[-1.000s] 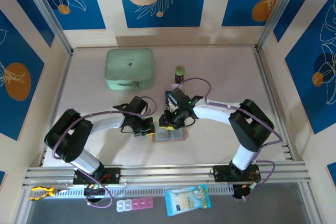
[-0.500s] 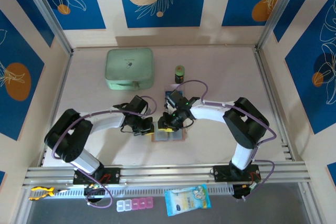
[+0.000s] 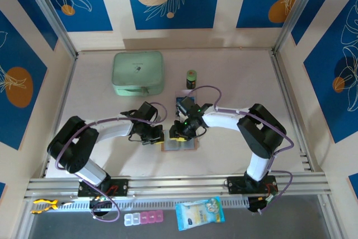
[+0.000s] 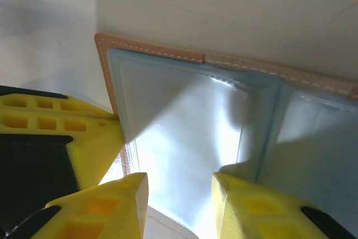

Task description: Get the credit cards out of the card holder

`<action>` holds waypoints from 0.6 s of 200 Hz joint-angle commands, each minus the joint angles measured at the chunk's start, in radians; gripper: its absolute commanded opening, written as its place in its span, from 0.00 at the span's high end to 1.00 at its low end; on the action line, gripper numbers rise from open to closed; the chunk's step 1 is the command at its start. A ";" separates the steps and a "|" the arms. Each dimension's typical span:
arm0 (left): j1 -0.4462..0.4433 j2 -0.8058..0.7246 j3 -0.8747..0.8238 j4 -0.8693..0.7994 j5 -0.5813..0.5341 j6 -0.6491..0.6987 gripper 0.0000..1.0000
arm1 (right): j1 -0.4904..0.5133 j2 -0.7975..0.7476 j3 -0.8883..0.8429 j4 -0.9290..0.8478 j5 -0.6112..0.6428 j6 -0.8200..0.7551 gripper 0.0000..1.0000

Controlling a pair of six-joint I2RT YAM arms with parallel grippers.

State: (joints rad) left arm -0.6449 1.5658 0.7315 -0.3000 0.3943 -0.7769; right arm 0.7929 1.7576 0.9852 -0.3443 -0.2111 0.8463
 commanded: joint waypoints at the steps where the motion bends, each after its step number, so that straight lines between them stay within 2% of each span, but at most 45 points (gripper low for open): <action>1: -0.005 0.019 0.011 -0.056 -0.028 0.014 0.96 | 0.004 -0.013 -0.020 -0.048 0.022 -0.015 0.64; 120: -0.004 0.013 0.017 -0.071 -0.036 0.018 0.96 | -0.015 -0.049 -0.061 -0.038 0.014 -0.023 0.65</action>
State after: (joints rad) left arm -0.6449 1.5665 0.7345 -0.3080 0.3912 -0.7757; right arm 0.7860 1.7374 0.9543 -0.3515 -0.2058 0.8383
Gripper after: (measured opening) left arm 0.044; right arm 0.358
